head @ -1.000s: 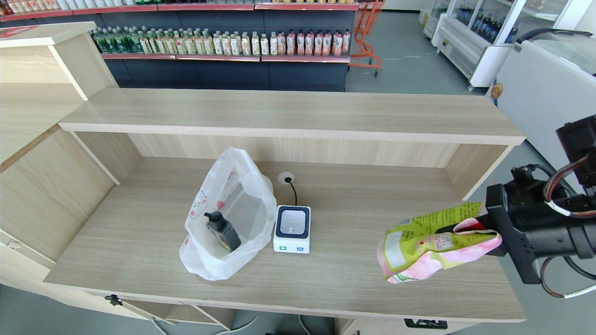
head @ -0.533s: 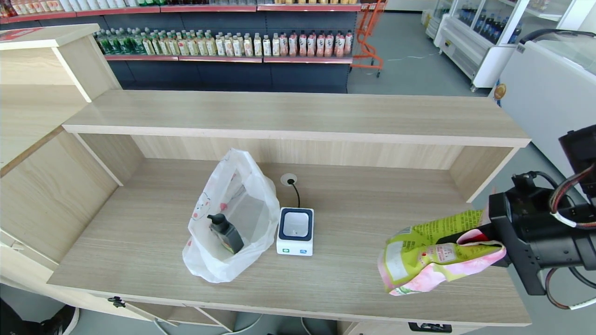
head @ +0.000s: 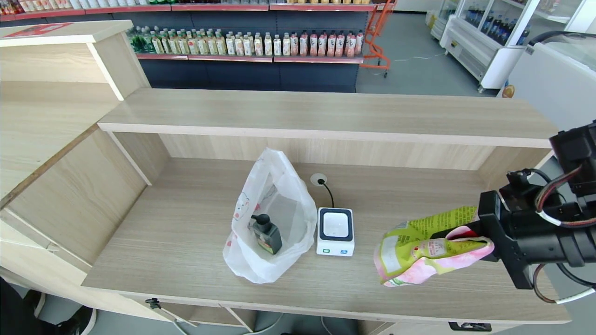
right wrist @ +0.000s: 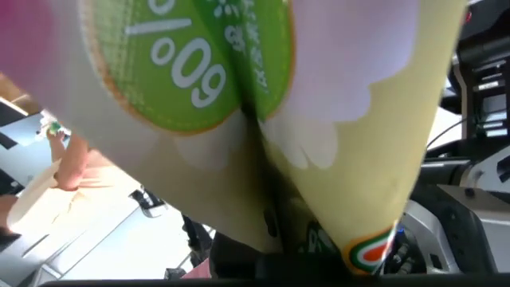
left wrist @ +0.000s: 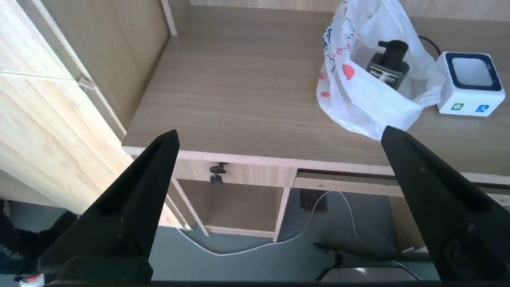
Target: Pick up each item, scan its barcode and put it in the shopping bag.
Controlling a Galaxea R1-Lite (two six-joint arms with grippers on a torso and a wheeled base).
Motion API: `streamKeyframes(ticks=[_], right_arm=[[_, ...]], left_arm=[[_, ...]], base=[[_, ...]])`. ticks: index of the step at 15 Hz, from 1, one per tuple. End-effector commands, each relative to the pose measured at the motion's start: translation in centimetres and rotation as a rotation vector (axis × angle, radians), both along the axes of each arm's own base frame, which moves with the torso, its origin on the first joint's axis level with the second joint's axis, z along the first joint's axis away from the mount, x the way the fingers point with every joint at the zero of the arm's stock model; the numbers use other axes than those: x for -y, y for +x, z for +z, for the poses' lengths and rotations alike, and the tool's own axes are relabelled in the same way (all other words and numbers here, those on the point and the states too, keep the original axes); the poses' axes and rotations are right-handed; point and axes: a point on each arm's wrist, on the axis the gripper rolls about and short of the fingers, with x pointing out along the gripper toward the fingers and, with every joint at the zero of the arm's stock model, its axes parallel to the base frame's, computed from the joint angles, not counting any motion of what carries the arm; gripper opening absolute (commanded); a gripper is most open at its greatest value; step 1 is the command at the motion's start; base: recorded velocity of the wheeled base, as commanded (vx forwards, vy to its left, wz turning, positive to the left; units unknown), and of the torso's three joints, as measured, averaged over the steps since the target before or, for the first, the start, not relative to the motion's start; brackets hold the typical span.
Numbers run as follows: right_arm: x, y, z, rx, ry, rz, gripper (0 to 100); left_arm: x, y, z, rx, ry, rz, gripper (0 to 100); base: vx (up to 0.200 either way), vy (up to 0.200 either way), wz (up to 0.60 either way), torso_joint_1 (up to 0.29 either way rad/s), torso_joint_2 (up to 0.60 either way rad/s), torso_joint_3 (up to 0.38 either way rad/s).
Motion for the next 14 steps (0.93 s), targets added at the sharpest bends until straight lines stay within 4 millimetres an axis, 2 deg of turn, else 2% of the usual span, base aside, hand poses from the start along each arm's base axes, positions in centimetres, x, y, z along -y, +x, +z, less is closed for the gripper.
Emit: streamKeyframes(ticks=[1,3,4,6,11,14], right_arm=[[-0.5,1.7,-1.6,-0.022,-0.053,-0.05,0],[-0.7,2.4,-2.0,-0.039,-0.069,-0.079,0],[-1.3,4.1,-2.8,-0.101,-0.059,-0.15,0],[-2.0,5.6,-3.4,-0.15,-0.04,-0.179,0],[-4.3,10.3,-3.6,-0.18,0.011,-0.222,0],[-5.7,12.4,-5.3,-0.228,0.004,-0.236,0]], left_arm=[[0.0,0.0,0.0,0.001,-0.002,0.0,100],[0.0,0.0,0.0,0.001,-0.002,0.0,100],[0.0,0.0,0.0,0.001,-0.002,0.0,100],[0.0,0.0,0.0,0.001,-0.002,0.0,100],[0.0,0.0,0.0,0.001,-0.002,0.0,100],[0.0,0.0,0.0,0.001,-0.002,0.0,100]], base=[[0.0,0.0,0.0,0.0,0.0,0.0],[0.0,0.0,0.0,0.0,0.0,0.0],[0.0,0.0,0.0,0.0,0.0,0.0],[0.0,0.0,0.0,0.0,0.0,0.0],[0.0,0.0,0.0,0.0,0.0,0.0],[0.0,0.0,0.0,0.0,0.0,0.0]])
